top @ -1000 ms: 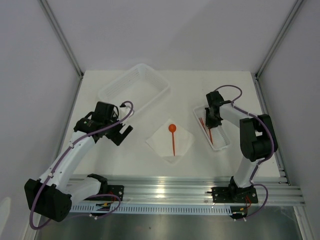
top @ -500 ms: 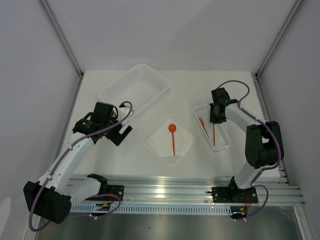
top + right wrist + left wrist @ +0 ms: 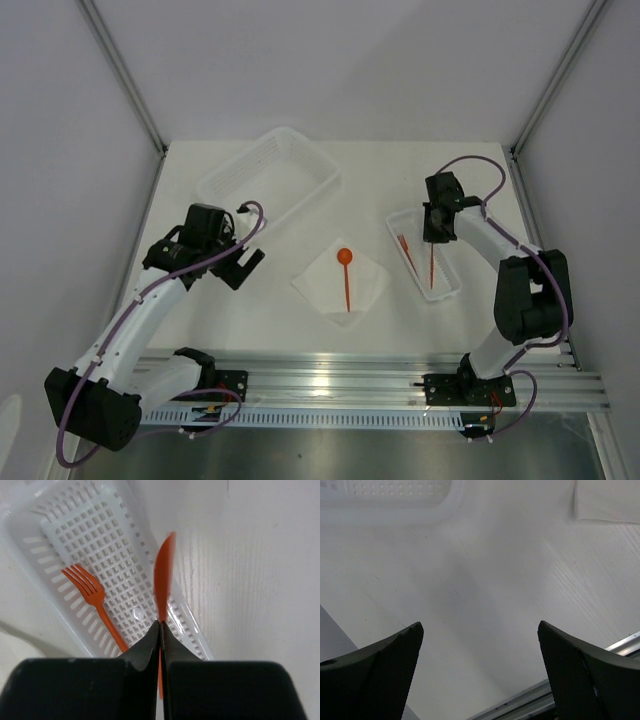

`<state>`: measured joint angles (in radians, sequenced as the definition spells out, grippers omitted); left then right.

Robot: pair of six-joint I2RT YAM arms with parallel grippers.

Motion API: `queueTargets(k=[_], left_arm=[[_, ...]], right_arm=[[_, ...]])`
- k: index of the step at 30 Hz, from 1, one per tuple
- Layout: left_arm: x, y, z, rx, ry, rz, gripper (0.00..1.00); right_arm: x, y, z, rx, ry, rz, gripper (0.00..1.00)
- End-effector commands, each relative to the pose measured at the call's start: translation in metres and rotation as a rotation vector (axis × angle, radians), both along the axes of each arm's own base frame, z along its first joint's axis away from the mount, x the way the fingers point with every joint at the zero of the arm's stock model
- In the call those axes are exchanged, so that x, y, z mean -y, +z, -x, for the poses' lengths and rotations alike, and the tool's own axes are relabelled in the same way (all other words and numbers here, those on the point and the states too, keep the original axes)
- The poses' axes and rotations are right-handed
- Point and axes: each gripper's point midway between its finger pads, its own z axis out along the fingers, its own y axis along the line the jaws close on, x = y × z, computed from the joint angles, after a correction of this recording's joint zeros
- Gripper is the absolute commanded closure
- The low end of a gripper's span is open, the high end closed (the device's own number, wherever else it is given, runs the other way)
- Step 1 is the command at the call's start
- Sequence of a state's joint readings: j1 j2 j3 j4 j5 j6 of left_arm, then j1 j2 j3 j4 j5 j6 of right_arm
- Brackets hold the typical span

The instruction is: Place the utensils on the paper napkin and roll it up

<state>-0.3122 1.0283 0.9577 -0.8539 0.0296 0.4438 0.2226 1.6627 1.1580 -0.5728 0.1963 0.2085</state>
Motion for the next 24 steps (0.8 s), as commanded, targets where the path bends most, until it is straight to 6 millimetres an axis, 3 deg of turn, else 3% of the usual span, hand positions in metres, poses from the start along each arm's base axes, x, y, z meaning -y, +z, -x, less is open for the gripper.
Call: queueTargets(k=[1, 5, 8, 11, 14, 17, 20, 21, 24], left_arm=[[0.006, 0.013, -0.004, 0.052, -0.006, 0.039, 0.01], [0.008, 0.012, -0.004, 0.053, -0.008, 0.047, 0.0], [0.01, 0.011, -0.003, 0.053, -0.01, 0.06, 0.01], [0.012, 0.009, -0.003, 0.052, -0.018, 0.068, 0.0], [0.014, 0.011, -0.003, 0.053, -0.025, 0.079, 0.01], [0.015, 0.01, -0.002, 0.056, -0.029, 0.085, 0.0], [0.015, 0.008, -0.001, 0.051, -0.03, 0.085, 0.0], [0.015, 0.008, -0.002, 0.049, -0.031, 0.085, 0.0], [0.015, 0.008, -0.003, 0.05, -0.03, 0.084, 0.0]], right_arm=[[0.001, 0.068, -0.022, 0.181, -0.021, 0.022, 1.0], [-0.007, 0.097, -0.021, 0.254, -0.012, 0.026, 1.0], [-0.024, 0.111, -0.016, 0.294, 0.016, 0.001, 1.0], [-0.023, 0.115, -0.018, 0.311, 0.007, 0.028, 1.0], [-0.009, 0.098, -0.02, 0.255, -0.03, 0.045, 1.0], [-0.022, 0.073, -0.016, 0.161, 0.058, -0.003, 0.99], [-0.02, 0.042, -0.012, 0.056, 0.075, 0.015, 0.84], [-0.022, 0.026, -0.009, 0.011, 0.09, 0.007, 0.82], [-0.024, 0.006, -0.004, -0.046, 0.099, 0.003, 0.73]])
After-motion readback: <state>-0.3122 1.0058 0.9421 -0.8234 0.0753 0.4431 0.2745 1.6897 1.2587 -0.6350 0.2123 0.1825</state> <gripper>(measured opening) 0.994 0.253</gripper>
